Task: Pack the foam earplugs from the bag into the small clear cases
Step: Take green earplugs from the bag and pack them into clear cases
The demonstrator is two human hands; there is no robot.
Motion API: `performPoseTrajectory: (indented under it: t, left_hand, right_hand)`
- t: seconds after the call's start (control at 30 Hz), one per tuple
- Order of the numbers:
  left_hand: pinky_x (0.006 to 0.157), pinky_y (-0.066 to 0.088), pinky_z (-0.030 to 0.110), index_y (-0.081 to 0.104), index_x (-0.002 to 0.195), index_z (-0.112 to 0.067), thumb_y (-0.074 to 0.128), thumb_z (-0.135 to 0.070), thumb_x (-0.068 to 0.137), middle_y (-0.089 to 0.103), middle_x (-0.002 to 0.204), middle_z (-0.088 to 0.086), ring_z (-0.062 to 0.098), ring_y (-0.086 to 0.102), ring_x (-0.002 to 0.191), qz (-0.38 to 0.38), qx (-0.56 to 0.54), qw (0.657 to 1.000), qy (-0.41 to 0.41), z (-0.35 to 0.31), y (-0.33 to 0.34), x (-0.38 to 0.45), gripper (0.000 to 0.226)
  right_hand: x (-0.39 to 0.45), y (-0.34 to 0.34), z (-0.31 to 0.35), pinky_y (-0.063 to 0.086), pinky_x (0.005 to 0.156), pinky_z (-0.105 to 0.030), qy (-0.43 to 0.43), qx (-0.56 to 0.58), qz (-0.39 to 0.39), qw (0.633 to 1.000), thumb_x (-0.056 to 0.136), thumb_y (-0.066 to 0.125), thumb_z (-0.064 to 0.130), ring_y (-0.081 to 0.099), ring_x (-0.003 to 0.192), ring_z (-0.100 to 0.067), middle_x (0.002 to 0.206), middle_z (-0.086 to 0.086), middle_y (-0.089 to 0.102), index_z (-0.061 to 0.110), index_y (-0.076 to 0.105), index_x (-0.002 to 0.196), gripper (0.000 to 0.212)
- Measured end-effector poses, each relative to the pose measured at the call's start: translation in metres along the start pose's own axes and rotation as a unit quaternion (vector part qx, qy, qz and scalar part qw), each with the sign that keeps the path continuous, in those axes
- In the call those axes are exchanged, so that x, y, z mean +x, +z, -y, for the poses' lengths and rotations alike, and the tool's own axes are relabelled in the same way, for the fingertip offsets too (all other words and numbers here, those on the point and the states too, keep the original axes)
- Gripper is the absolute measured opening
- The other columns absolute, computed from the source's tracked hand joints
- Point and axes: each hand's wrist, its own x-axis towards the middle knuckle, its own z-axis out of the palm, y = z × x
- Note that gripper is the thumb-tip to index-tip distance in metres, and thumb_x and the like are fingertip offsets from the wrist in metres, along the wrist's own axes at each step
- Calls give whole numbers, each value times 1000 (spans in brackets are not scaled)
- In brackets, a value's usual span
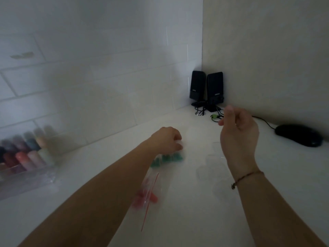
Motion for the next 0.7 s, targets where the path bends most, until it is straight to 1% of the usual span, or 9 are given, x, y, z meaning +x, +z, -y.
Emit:
performPoseTrajectory:
  t: [0.07,0.13,0.17,0.23,0.33,0.43,0.5,0.63,0.7]
  left_hand:
    - [97,48,39,63,121,-20,65,-40,89,65,121,-2,19,60,104,-22,12,1000,-3,1,0,1,38]
    - [93,49,35,64,119,-18,62,-42,91,66,116,-1,18,62,99,-65,-20,998,9,0,-7,-5,37]
    - [89,50,31,65,117,-18,61,-42,92,68,112,-1,15,64,95,-90,-64,994,16,-1,-14,-11,35]
    - [78,54,29,69,109,-19,63,-42,91,73,97,-3,9,67,83,-107,-194,974,33,-4,-32,-31,29]
    - [67,49,27,73,97,-20,67,-36,89,74,83,4,11,65,74,-89,-333,937,60,-5,-51,-73,19]
    - [69,48,27,74,99,-15,68,-30,89,72,83,6,10,61,71,-100,-395,911,67,4,-53,-109,19]
    - [73,50,27,71,104,-10,68,-34,85,71,87,7,12,62,77,-70,-489,867,71,15,-48,-127,30]
    - [79,57,26,70,112,-6,78,-38,76,72,100,12,19,70,90,37,-685,720,109,41,-35,-156,50]
    - [76,59,26,74,106,-9,85,-37,67,73,97,12,19,72,86,21,-708,697,110,48,-31,-161,50]
  right_hand:
    - [-2,0,3,40,65,-22,-7,-9,3,1000,96,48,44,56,70,-3,84,6,67,24,62,89,26]
    - [-6,2,2,38,63,-21,-42,-59,44,996,93,53,43,55,68,-2,84,10,66,28,63,91,18]
    - [-9,3,0,39,64,-21,-76,-103,87,988,90,58,41,53,67,0,86,13,65,31,63,97,13]
    - [-19,6,-2,42,69,-21,-179,-167,192,950,86,66,33,48,70,4,100,16,62,33,62,112,26]
    - [-31,15,0,40,62,-10,-281,-101,288,910,85,71,17,55,71,-6,110,10,60,25,66,115,31]
    - [-45,19,12,49,64,-17,-311,-16,305,900,83,72,14,61,74,-8,101,9,66,21,71,104,22]
    - [-58,20,22,50,68,-18,-342,21,300,890,82,73,18,62,76,-5,97,8,69,23,72,102,21]
    - [-82,25,32,51,80,-26,-383,71,290,874,79,75,26,67,89,-10,101,7,71,22,71,101,23]
    - [-91,30,30,52,80,-28,-404,48,281,869,80,75,25,67,90,-12,103,6,71,19,73,100,21]
